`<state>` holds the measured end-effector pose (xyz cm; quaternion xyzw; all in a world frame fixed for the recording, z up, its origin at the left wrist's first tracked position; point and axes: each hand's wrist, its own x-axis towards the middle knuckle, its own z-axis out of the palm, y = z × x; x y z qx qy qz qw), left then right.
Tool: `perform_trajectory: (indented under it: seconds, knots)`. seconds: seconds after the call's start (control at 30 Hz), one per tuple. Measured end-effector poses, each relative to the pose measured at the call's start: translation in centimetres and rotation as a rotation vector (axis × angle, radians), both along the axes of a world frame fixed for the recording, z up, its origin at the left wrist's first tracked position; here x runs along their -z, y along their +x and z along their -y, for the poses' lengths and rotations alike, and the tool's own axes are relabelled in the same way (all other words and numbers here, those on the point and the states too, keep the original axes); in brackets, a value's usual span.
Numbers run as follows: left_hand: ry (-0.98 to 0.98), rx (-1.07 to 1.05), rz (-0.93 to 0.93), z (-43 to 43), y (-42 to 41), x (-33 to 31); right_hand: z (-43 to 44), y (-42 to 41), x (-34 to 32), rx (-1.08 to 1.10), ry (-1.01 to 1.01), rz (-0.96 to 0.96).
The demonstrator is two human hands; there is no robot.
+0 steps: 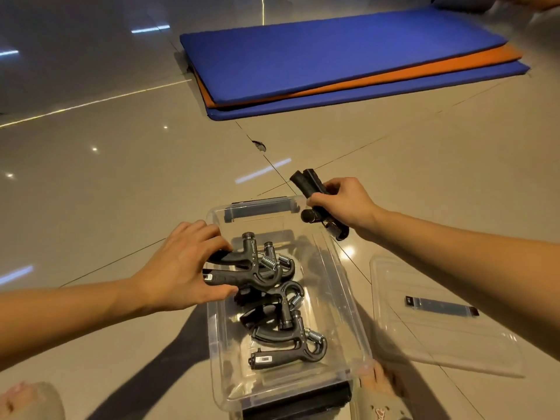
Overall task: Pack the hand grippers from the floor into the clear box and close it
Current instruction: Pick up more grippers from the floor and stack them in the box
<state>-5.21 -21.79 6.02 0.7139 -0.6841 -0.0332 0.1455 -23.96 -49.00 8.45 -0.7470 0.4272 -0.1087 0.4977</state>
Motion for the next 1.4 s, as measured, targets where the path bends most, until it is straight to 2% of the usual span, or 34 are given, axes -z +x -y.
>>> perform_trajectory:
  seconds: [0.13,0.27,0.4,0.5,0.57,0.7,1.1,1.4]
  knots:
    - [0.042,0.049,0.123,1.0,-0.7,0.1,0.0,-1.6,0.8,-0.031,0.062,0.008]
    - [0.079,0.078,0.144,1.8,-3.3,0.4,0.1,-1.9,1.0,-0.084,0.069,0.031]
    - [0.251,0.103,0.043,2.8,-7.3,1.9,0.2,-1.8,1.0,-0.111,0.064,0.030]
    - [0.439,-0.055,-0.107,3.4,-10.4,4.0,0.3,-1.7,0.9,-0.127,0.063,0.035]
    - [0.498,-0.153,-0.212,3.6,-12.0,5.3,0.4,-1.8,0.9,-0.133,0.062,0.031]
    - [0.595,-0.250,-0.239,3.5,-13.2,7.5,0.3,-1.8,0.9,-0.132,0.064,0.043]
    - [0.667,-0.265,-0.353,3.9,-13.3,10.6,0.3,-1.5,0.9,-0.127,0.060,0.016]
    - [0.744,-0.361,-0.413,3.8,-13.3,10.7,0.3,-1.5,0.9,-0.142,0.041,0.014]
